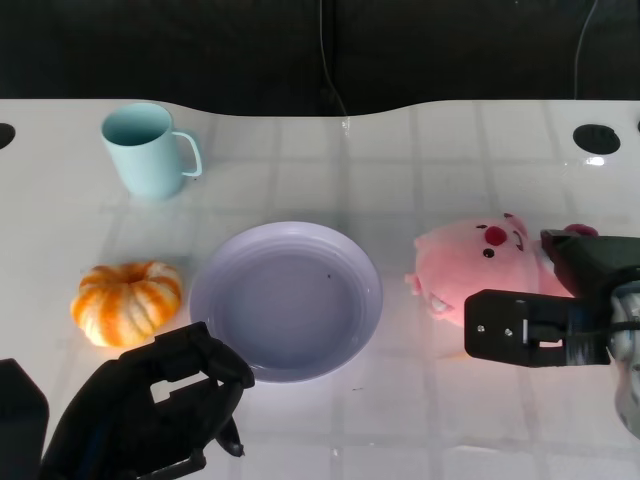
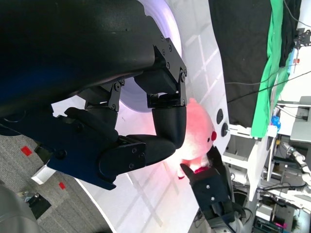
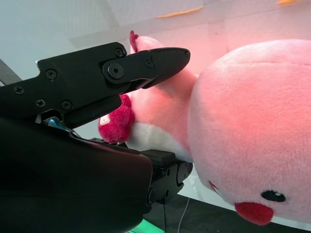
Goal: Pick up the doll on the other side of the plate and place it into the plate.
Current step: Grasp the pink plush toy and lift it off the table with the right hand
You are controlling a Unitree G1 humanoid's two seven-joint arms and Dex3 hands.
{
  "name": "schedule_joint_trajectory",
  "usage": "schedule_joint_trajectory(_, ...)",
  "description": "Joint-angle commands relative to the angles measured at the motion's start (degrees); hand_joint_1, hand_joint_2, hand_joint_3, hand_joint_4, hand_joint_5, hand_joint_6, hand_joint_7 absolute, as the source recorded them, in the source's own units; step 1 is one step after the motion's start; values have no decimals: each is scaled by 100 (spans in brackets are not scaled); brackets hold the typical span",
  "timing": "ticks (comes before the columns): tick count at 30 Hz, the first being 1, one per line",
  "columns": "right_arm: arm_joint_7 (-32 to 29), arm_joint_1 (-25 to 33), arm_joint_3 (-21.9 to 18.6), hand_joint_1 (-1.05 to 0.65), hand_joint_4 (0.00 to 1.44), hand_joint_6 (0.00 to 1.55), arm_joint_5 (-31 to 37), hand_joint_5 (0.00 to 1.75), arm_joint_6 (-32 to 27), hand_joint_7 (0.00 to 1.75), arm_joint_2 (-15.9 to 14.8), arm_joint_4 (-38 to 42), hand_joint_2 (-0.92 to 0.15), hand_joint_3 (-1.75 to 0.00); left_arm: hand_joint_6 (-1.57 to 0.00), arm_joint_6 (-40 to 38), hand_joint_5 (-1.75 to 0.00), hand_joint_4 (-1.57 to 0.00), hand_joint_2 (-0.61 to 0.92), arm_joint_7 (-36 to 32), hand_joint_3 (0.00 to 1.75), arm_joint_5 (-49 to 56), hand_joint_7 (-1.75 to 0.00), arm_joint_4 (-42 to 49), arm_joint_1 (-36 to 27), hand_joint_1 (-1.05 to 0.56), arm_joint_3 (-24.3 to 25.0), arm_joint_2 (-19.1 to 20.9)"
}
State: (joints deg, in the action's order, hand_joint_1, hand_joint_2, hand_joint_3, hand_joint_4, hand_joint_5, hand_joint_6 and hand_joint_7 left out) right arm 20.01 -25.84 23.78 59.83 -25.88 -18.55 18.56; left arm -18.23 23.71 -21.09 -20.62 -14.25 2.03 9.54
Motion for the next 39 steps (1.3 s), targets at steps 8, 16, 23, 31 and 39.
schedule_joint_trajectory(8,-350,-625,-47,-75,27,23,-1054,14,245,3,450,1602,-92,-14,-72,3,-173,-64,76,0,70,-29,-128,-59,-30,-44,14,81)
schedule_joint_trajectory(16,-626,-1235,204,-55,40,52,-1469,13,592,8,631,2976,-92,-12,-72,-64,-171,-65,76,-50,70,-37,-128,-164,-67,-44,6,61)
schedule_joint_trajectory(23,-1862,-1365,407,-32,95,92,-1462,34,1261,6,663,3827,-92,-16,-72,-63,-171,-65,75,-38,70,-43,-127,-185,-67,-44,17,63)
schedule_joint_trajectory(31,-2501,-1410,706,-39,70,86,-1402,88,1402,1,641,4134,-92,-39,-72,-111,-173,-65,78,-64,69,-24,-127,-234,-61,-43,18,70)
schedule_joint_trajectory(39,-3764,-1150,531,-37,78,118,-1584,127,1601,10,520,4032,-92,-28,-71,-129,-173,-64,78,-39,69,-37,-128,-231,-44,-43,42,92)
